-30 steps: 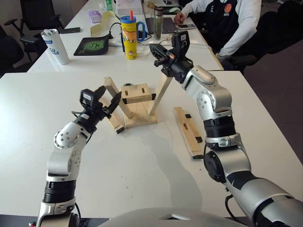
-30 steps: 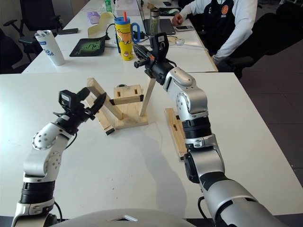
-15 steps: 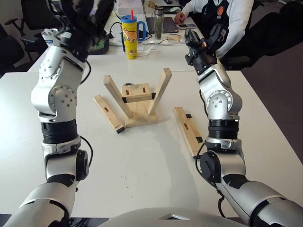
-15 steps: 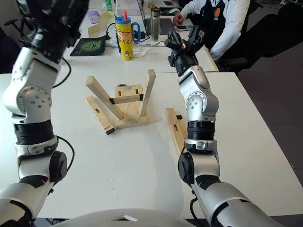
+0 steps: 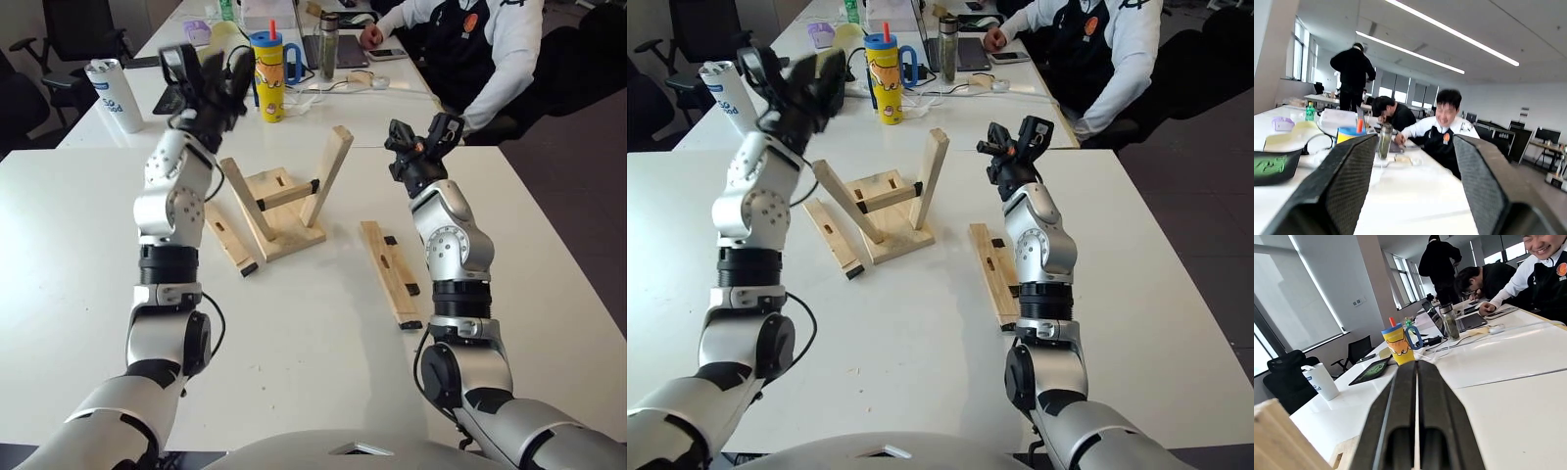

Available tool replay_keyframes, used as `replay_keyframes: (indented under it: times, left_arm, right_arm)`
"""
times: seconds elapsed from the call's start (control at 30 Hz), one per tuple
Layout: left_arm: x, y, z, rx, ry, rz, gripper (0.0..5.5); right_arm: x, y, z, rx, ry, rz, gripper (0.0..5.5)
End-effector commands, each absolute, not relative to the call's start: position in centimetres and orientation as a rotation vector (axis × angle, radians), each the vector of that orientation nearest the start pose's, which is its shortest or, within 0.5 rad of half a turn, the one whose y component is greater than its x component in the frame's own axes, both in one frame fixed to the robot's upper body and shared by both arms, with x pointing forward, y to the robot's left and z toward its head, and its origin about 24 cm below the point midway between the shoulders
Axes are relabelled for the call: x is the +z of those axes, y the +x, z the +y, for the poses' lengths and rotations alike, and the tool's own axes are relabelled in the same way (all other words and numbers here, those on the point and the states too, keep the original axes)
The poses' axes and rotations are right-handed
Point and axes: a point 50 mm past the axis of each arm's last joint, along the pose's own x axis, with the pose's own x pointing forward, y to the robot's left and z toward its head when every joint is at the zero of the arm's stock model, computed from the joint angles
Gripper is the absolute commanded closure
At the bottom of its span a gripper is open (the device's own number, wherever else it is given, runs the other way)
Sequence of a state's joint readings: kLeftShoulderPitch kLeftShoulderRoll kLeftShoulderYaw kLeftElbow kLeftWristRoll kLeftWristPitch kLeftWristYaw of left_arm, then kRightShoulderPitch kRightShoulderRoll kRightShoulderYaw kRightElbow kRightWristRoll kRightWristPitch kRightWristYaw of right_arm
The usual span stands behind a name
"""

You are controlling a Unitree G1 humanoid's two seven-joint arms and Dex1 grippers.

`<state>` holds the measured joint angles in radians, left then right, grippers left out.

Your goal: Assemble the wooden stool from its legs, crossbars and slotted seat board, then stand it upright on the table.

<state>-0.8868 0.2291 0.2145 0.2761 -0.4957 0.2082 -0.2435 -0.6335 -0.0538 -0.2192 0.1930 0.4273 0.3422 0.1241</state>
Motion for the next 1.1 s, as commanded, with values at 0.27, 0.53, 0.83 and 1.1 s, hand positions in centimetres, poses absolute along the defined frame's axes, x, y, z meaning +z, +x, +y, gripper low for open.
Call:
replay_keyframes:
  times: [0.27, 0.53, 0.83, 1.1]
  left_arm:
    - [15.3, 33.3, 24.6, -0.012, -0.088, -0.134, 2.66]
    - [9.2, 29.9, 20.4, -0.005, -0.059, 0.051, 2.82]
    - [9.0, 28.1, 16.4, -0.101, -0.028, 0.045, 4.23]
    - [10.7, 29.4, 16.2, -0.129, 0.024, -0.013, 5.44]
  right_arm:
    - [14.9, 37.7, -14.5, 0.223, 0.271, -0.116, 5.49]
    - [15.0, 37.8, -9.7, 0.515, 0.137, -0.109, 5.5]
    - [12.9, 34.6, -8.3, 0.664, 0.164, -0.038, 5.5]
    - [12.8, 32.6, -6.2, 0.713, 0.218, -0.013, 5.5]
